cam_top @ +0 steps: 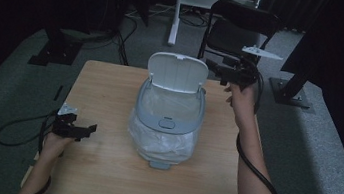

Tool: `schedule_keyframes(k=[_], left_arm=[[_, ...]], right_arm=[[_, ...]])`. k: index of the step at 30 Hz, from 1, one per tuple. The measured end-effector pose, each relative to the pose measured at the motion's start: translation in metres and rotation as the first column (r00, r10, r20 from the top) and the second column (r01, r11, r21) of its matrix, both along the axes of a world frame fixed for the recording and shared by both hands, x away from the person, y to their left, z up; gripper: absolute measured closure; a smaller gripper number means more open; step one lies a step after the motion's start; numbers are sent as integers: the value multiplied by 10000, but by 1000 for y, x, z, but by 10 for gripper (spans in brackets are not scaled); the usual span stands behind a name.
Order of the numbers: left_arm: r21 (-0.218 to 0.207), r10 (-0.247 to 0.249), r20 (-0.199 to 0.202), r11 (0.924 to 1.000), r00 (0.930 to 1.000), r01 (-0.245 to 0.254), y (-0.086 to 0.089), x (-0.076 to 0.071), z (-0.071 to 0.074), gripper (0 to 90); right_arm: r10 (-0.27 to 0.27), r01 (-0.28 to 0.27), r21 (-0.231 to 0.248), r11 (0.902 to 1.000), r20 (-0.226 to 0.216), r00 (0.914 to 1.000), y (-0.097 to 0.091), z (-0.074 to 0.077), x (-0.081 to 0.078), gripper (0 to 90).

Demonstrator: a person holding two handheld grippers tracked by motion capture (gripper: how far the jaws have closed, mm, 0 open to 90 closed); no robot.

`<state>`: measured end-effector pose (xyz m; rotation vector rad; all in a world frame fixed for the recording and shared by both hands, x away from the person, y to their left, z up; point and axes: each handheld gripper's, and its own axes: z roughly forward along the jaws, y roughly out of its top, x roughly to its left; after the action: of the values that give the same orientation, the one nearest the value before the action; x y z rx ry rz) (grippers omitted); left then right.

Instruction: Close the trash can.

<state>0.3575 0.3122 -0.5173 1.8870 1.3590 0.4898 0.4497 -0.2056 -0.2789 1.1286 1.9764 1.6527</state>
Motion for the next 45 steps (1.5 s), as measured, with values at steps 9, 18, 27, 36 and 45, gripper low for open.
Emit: schedule_keyframes(k=[9,18,27,36,45], left_arm=[[240,63,-138,9997,9999,-60,-4,0,-7,20],[208,144,-193,9997,9997,-140,-8,-2,-12,20],[277,54,-302,9996,9995,-46,-16,-1,-17,20],[499,368,-405,9981,9985,-348,-11,-4,-21,20],[743,686,-623,9952,9957,-639,-6,-6,-29,20]], right_arm=[[1221,-1203,-726,9901,205,9923,20,-17,-34,149],[2161,-2128,-1315,9682,110,9763,37,-41,-71,149],[2200,-2020,-2342,9510,533,9740,54,-56,-96,117],[1894,-1697,-2320,9578,649,9798,62,-57,-100,111],[1733,-1501,-2289,9618,848,9812,61,-61,-105,111]])
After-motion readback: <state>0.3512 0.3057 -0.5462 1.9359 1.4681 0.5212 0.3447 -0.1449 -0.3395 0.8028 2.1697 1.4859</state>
